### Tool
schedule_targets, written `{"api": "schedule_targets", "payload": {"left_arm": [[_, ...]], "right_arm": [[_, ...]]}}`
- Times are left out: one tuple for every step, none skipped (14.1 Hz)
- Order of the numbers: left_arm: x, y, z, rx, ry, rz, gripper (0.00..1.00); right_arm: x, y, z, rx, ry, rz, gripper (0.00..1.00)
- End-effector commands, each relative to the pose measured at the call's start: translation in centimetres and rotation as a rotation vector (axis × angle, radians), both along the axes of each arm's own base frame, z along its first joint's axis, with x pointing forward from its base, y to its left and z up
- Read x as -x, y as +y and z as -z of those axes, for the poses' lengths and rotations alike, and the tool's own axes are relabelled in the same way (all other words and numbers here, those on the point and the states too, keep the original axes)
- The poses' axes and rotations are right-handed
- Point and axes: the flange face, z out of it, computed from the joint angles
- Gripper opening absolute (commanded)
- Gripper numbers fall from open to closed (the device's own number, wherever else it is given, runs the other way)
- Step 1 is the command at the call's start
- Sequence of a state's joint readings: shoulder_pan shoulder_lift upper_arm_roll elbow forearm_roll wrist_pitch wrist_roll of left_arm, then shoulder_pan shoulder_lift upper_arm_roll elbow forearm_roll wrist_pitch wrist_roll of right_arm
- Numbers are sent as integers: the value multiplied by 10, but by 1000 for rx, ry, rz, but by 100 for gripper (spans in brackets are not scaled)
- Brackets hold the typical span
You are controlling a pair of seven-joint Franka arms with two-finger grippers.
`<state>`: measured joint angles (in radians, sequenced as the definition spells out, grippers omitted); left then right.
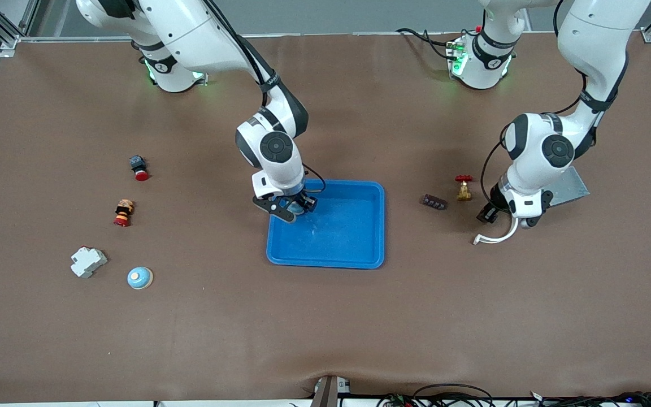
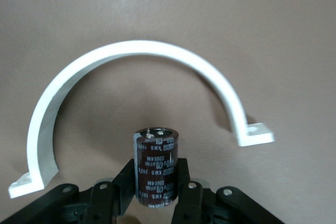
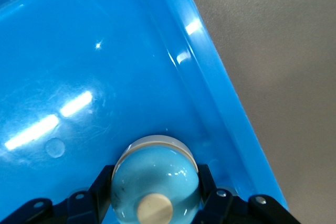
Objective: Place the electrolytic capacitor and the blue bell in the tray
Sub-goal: 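Lower the bell into the tray while the left gripper carries the capacitor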
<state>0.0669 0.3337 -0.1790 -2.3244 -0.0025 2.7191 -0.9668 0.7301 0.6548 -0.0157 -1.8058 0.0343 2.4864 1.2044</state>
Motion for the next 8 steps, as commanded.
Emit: {"api": "schedule_targets", "payload": {"left_arm": [[-30, -18, -46, -6, 28, -12, 0], [-41, -28, -58, -3, 44, -20, 0], [-50, -45, -72, 2, 55, -16, 0], [-57, -62, -85, 3, 60, -20, 0], [-62, -86, -91, 6, 67, -23, 0], [-66, -111, -96, 12, 66, -36, 0], [-64, -142, -95, 17, 68, -62, 0], [-63, -170, -95, 27, 67, -86, 0]], "right_arm": [[-3, 7, 0, 3, -13, 8, 0], [-3, 8, 3, 3, -11, 8, 0], [-4, 10, 5, 3, -11, 11, 0], [-3, 14, 7, 2, -13, 19, 0], [-4, 15, 7, 1, -13, 24, 0], [-5, 16, 7, -1, -16, 23, 0], [-5, 17, 7, -1, -15, 24, 11], [-7, 16, 6, -2, -17, 27, 60]]}}
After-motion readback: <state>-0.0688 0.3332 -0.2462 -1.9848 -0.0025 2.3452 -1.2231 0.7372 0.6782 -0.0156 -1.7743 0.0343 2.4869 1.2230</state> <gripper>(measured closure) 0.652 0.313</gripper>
